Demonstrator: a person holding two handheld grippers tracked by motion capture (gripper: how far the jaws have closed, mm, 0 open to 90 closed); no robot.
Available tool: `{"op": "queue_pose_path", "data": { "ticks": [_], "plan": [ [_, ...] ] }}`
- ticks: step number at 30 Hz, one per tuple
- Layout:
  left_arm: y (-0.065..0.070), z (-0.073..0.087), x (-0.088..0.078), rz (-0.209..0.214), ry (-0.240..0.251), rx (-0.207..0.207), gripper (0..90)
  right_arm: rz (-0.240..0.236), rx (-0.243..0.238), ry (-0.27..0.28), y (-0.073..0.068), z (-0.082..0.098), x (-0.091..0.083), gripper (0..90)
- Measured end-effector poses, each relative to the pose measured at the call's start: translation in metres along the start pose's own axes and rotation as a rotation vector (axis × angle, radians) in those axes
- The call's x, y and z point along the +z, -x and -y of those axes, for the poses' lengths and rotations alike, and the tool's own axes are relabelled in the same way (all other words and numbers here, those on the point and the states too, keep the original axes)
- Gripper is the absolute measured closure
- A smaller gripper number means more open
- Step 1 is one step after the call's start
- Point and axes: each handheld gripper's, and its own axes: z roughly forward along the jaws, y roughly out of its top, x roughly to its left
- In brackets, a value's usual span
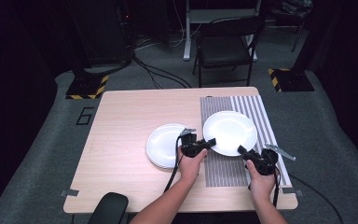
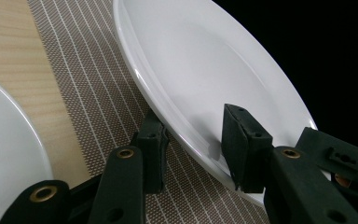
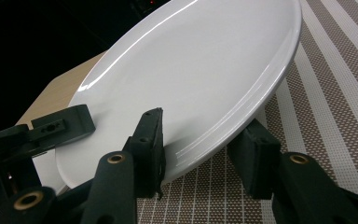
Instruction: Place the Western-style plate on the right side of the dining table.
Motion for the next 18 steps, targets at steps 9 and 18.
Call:
{"op": "queue_pose_path", "data": {
  "ticks": [9,18],
  "plan": [
    [-0.001,0.003,0.006,0.001,-0.013,-0.013,61.7,0.019,0.017,-0.010,0.005,0.001,0.001,56.4],
    [-0.003,0.004,0.013,0.005,-0.020,-0.014,62.0,0.027,0.020,-0.008,0.009,0.002,0.002,56.8]
  ]
}}
